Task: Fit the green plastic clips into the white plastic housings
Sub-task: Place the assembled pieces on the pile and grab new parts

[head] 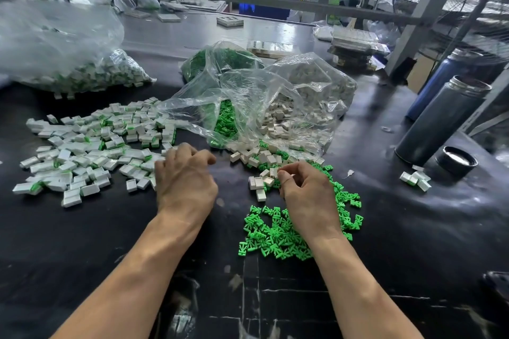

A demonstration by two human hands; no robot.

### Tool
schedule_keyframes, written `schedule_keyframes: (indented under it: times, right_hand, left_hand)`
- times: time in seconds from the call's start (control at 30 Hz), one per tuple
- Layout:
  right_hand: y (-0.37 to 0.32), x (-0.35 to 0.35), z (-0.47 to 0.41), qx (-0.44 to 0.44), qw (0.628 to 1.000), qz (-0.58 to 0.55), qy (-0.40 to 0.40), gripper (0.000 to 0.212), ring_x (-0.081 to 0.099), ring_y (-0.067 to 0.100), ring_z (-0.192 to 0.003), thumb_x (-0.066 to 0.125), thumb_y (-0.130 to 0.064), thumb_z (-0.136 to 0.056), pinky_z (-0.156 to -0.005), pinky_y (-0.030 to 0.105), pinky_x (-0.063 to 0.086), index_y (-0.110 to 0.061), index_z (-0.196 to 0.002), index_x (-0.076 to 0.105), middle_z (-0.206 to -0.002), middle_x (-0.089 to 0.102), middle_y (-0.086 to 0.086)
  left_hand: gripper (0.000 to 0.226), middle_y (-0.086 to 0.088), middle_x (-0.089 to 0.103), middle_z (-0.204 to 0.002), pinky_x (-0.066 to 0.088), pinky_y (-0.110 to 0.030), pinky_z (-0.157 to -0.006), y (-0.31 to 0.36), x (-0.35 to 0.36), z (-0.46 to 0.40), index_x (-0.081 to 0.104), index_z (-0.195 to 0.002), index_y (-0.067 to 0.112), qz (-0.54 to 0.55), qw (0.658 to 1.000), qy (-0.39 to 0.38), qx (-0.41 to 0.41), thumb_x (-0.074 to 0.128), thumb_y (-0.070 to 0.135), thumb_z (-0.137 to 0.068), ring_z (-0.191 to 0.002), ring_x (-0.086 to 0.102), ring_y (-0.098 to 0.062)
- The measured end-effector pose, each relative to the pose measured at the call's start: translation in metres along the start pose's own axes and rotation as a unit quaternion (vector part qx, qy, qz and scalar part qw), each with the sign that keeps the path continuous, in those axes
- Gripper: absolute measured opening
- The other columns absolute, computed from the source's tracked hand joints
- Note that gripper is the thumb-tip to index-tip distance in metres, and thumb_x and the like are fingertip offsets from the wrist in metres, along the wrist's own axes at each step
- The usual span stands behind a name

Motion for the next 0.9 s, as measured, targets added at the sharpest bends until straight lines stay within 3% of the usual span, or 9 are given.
schedule_keyframes:
  times: [0.1,0.2,0.27,0.4,0.7,0.9]
  right_hand:
    - [-0.003,0.001,0.001,0.0,0.995,0.097,-0.019,0.008,0.067,0.014,-0.082,0.068,-0.034,-0.099,-0.077,0.037,0.057,-0.029,-0.097,0.073,-0.084,0.07,-0.013]
    - [-0.005,-0.001,0.001,0.005,0.985,0.171,-0.032,0.007,0.061,0.008,-0.079,0.07,-0.036,-0.096,-0.071,0.029,0.046,-0.035,-0.09,0.073,-0.08,0.063,-0.022]
    - [-0.007,0.0,0.002,-0.003,0.978,0.204,-0.042,0.011,0.058,0.004,-0.076,0.072,-0.036,-0.094,-0.07,0.026,0.04,-0.038,-0.084,0.072,-0.082,0.063,-0.023]
    - [-0.012,0.007,0.003,-0.026,0.968,0.242,-0.069,0.009,0.062,0.013,-0.094,0.069,-0.032,-0.098,-0.077,0.027,0.042,-0.036,-0.104,0.074,-0.106,0.067,-0.012]
    - [-0.012,0.012,-0.001,-0.049,0.963,0.251,-0.086,0.025,0.06,0.012,-0.104,0.071,-0.028,-0.097,-0.085,0.027,0.044,-0.04,-0.118,0.07,-0.108,0.064,-0.012]
    - [-0.011,0.012,-0.003,-0.071,0.965,0.243,-0.074,0.02,0.059,0.01,-0.101,0.071,-0.032,-0.096,-0.084,0.026,0.042,-0.039,-0.114,0.072,-0.102,0.063,-0.014]
  left_hand:
    - [0.023,0.006,0.06,-0.107,0.032,-0.036,-0.096,0.02,0.007,0.008,0.07,-0.117,0.033,0.096,0.993,-0.021,0.062,0.068,0.031,-0.094,-0.109,0.053,-0.017]
    - [0.036,0.008,0.059,-0.113,0.03,-0.036,-0.103,0.033,0.021,0.016,0.064,-0.128,0.036,0.134,0.982,-0.087,0.098,0.068,0.045,-0.094,-0.114,0.051,-0.015]
    - [0.04,0.008,0.058,-0.116,0.029,-0.036,-0.103,0.037,0.027,0.018,0.062,-0.133,0.038,0.137,0.979,-0.104,0.11,0.069,0.044,-0.094,-0.117,0.05,-0.015]
    - [0.027,0.012,0.056,-0.109,0.026,-0.03,-0.095,0.038,0.03,0.018,0.069,-0.121,0.04,0.165,0.975,-0.103,0.111,0.07,0.039,-0.094,-0.111,0.047,-0.011]
    - [0.024,0.016,0.055,-0.107,0.025,-0.028,-0.093,0.038,0.032,0.019,0.068,-0.117,0.042,0.198,0.965,-0.123,0.123,0.072,0.037,-0.093,-0.099,0.037,-0.003]
    - [0.023,0.016,0.058,-0.108,0.031,-0.031,-0.1,0.036,0.031,0.019,0.07,-0.115,0.04,0.211,0.963,-0.124,0.112,0.073,0.038,-0.092,-0.103,0.042,-0.004]
Point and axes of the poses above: each hand's wrist, its own z-axis away from the middle knuckle, its own x-axis out of the palm, y = z × x, the point moved 5 cm from there along -z, towards the middle knuckle
